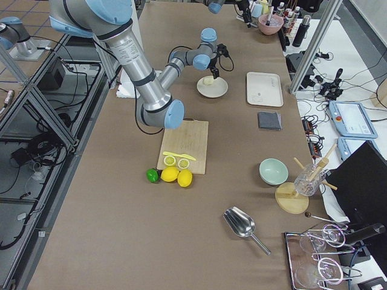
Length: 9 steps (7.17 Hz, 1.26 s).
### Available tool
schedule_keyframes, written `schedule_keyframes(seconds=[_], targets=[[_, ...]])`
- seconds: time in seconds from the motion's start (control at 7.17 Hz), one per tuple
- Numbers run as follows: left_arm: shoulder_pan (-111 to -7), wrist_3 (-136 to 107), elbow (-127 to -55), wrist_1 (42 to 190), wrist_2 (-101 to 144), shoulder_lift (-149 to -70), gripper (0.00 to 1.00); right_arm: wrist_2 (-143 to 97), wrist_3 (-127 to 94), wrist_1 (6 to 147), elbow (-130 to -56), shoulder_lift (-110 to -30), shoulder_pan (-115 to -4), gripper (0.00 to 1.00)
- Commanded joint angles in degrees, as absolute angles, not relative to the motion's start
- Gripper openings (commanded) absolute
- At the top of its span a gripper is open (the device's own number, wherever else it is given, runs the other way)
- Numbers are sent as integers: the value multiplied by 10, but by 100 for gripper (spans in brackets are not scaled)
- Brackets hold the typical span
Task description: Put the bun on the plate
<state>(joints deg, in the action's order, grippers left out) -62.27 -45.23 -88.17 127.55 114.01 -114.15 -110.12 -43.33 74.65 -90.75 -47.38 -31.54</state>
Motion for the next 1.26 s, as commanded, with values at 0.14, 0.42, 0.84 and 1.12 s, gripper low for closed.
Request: schedule_keyframes(seconds=[0.14,0.42,0.84,1.12], targets=[[-655,-449,-877,1266,1145,-1124,98,-1122,-425,755,-911,-491,-402,100],[-740,-441,-834,1232,1255,-1125,98,-1193,-329,776,-904,-494,-489,100],[-822,-384,-774,1197,1286,-1125,98,-1273,-158,879,-900,-500,-613,100],[-856,-383,-773,1103,1286,-1132,98,-1281,-86,901,-899,-538,-675,100]])
